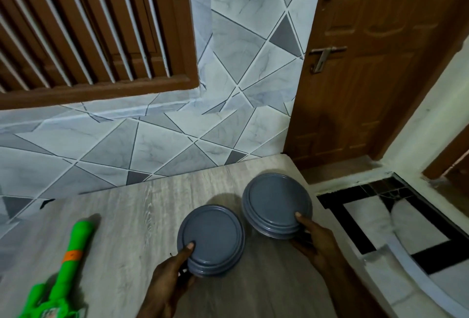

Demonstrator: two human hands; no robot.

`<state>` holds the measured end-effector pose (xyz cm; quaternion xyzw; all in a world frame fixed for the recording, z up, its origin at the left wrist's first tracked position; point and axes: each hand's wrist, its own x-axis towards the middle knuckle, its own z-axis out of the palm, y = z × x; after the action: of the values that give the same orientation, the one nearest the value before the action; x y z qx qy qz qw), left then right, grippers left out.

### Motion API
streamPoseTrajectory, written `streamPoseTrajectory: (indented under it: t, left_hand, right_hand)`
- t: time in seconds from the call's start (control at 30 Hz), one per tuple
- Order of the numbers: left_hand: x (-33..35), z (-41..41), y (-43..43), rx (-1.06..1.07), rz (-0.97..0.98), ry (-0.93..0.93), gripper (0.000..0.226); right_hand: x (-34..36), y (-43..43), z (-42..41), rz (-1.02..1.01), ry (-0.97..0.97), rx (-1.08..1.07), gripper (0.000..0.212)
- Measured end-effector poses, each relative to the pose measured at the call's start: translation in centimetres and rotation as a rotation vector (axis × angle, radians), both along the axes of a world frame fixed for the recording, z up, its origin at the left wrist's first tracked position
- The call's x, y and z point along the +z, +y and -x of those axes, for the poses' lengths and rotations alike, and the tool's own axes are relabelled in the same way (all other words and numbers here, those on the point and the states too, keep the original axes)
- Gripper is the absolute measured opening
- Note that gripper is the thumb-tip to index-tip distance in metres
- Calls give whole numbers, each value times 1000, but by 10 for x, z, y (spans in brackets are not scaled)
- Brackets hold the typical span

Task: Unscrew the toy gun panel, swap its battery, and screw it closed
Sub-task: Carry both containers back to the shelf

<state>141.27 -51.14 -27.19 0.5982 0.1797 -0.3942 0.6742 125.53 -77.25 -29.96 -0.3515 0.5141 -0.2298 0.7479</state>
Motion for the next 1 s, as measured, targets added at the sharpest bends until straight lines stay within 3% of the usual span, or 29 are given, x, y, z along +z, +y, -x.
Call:
streamPoseTrajectory:
  t: [0.2, 0.33, 0.63, 1.0]
  left_hand:
    - [26, 5, 9, 9, 34, 27, 43]
    - [38, 6, 6, 9, 41, 18, 50]
    - [44, 35, -16, -15, 97, -27, 40]
    - [41, 124, -65, 248, 51, -80, 41]
  right_hand:
    - [27, 14, 11, 5, -40, -52, 44]
    - [42, 13, 22, 39, -52, -82, 27]
    - [55, -11, 55, 74, -45, -40, 30]
    - [55, -102, 86, 31, -81, 227, 41]
